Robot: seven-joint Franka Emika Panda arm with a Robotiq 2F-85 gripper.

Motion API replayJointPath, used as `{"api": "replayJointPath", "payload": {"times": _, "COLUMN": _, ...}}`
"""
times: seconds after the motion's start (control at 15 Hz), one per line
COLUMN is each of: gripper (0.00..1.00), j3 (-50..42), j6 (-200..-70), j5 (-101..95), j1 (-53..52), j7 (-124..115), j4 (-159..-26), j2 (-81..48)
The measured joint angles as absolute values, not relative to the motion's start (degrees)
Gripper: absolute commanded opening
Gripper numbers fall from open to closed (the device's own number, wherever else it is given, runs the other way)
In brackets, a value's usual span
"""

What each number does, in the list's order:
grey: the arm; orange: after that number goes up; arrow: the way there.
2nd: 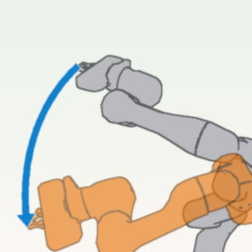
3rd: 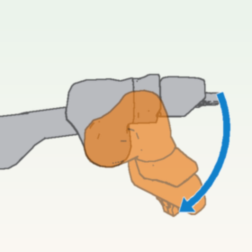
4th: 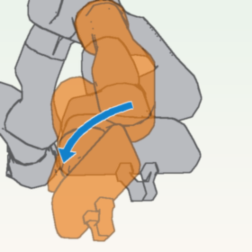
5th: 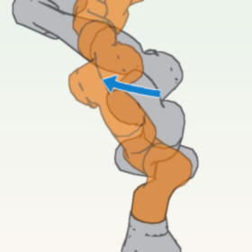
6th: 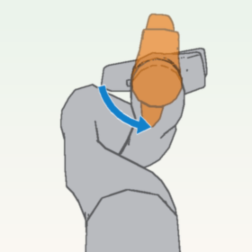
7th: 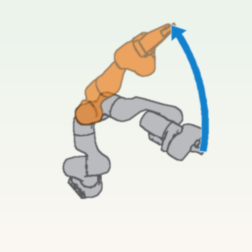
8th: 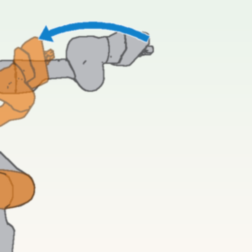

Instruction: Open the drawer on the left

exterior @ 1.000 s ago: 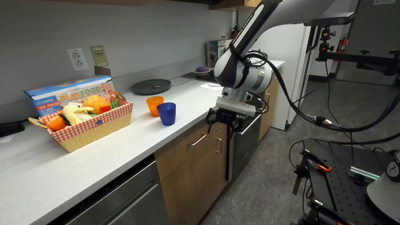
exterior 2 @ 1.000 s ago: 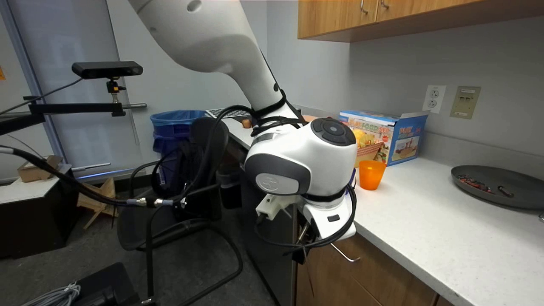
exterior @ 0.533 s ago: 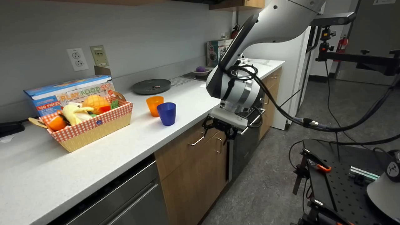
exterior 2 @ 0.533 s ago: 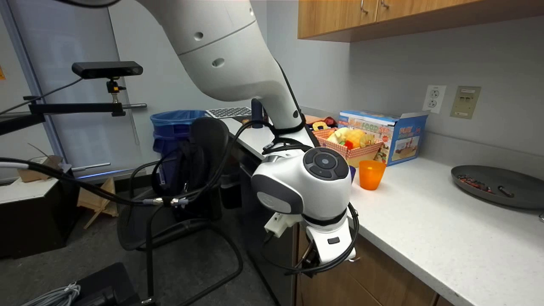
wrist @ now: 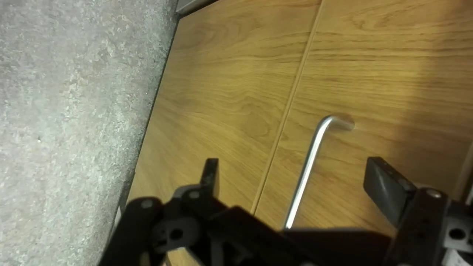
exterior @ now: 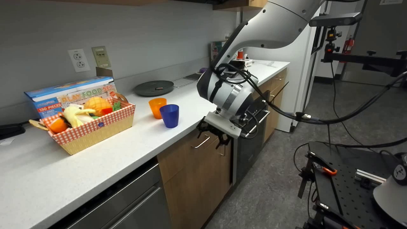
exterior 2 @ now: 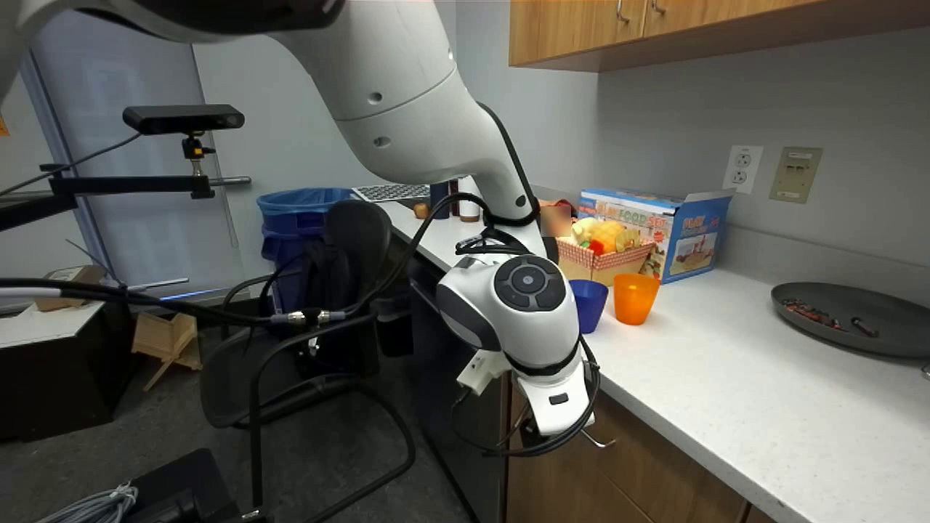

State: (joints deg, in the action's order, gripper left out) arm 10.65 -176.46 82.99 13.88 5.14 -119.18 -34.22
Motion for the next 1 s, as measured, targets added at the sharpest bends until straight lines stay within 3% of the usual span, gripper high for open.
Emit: {"api": "replayJointPath", "payload": {"times": 1.0, "gripper": 1.0, "j3": 8.76, "j6": -176.91, "j5": 90.54, "j1": 16.9, "j7": 14.99, "j4": -111.15, "j2": -43.93}}
